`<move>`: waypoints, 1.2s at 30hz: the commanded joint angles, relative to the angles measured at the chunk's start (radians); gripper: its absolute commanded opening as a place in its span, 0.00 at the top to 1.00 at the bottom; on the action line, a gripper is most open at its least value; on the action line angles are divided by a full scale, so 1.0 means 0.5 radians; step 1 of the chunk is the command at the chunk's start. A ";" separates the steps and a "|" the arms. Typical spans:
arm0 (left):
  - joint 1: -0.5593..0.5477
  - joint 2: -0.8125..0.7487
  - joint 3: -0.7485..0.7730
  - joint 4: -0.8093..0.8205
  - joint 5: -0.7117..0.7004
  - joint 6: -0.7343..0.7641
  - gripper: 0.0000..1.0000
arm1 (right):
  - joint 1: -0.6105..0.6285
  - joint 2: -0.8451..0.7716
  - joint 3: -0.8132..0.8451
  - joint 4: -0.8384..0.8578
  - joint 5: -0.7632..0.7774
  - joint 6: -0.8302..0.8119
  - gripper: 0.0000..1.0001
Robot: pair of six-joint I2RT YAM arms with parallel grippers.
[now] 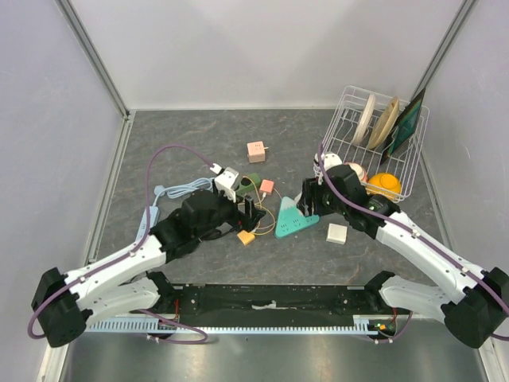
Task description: Insert the plug
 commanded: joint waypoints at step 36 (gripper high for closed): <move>-0.024 1.677 0.938 -0.430 0.262 -0.596 0.27 | -0.138 -0.059 -0.679 0.714 -0.016 -0.351 1.00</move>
